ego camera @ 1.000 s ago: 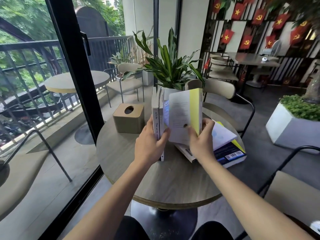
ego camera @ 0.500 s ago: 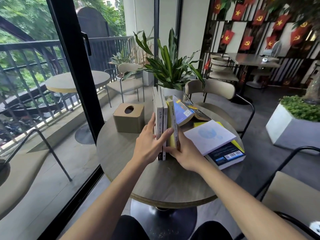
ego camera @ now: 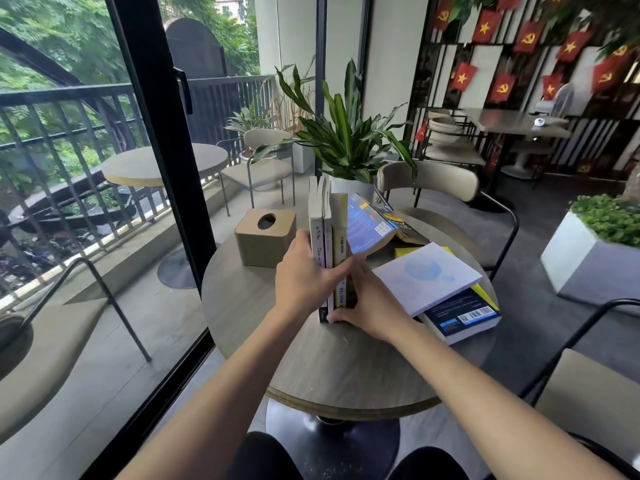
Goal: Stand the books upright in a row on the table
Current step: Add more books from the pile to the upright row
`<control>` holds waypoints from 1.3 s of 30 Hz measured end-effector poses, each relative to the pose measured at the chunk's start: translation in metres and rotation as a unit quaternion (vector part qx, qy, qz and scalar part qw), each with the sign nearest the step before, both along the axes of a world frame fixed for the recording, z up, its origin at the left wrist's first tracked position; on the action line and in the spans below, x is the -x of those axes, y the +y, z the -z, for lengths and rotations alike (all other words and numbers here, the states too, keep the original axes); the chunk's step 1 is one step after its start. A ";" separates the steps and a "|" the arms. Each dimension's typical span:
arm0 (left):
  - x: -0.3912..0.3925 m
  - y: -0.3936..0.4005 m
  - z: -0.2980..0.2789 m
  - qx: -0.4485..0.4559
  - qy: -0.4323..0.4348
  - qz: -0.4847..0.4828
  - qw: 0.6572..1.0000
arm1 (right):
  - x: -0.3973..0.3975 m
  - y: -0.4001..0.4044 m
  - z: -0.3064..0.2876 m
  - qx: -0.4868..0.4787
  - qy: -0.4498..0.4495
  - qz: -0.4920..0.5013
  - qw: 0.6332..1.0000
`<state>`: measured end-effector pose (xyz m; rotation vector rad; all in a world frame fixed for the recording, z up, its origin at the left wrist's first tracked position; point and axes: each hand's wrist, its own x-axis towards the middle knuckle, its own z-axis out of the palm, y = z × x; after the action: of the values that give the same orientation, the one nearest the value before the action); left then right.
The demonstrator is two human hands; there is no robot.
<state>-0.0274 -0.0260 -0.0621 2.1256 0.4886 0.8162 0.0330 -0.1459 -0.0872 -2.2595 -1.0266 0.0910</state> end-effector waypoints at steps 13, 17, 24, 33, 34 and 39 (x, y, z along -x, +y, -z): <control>-0.005 -0.006 -0.004 -0.061 -0.011 -0.093 0.994 | 0.012 0.007 0.003 0.023 -0.034 0.004 0.999; -0.004 -0.006 -0.003 -0.055 -0.024 -0.090 0.994 | 0.015 0.009 0.003 0.013 -0.039 0.008 0.999; -0.002 -0.006 -0.005 -0.048 -0.036 -0.078 0.995 | 0.013 0.007 -0.001 0.001 0.004 -0.007 1.000; 0.000 -0.003 -0.005 -0.077 -0.044 -0.077 0.993 | -0.005 0.013 -0.005 0.003 0.055 -0.035 0.998; 0.000 -0.002 -0.006 -0.084 -0.045 -0.078 0.992 | -0.005 0.014 -0.005 -0.001 0.057 -0.036 0.998; -0.006 0.005 -0.006 -0.117 -0.037 -0.084 0.989 | -0.007 0.021 -0.004 -0.007 0.049 -0.035 0.998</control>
<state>-0.0214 -0.0212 -0.0565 2.2799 0.5615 1.0887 0.0395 -0.1251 -0.0836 -2.1842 -1.0510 0.2216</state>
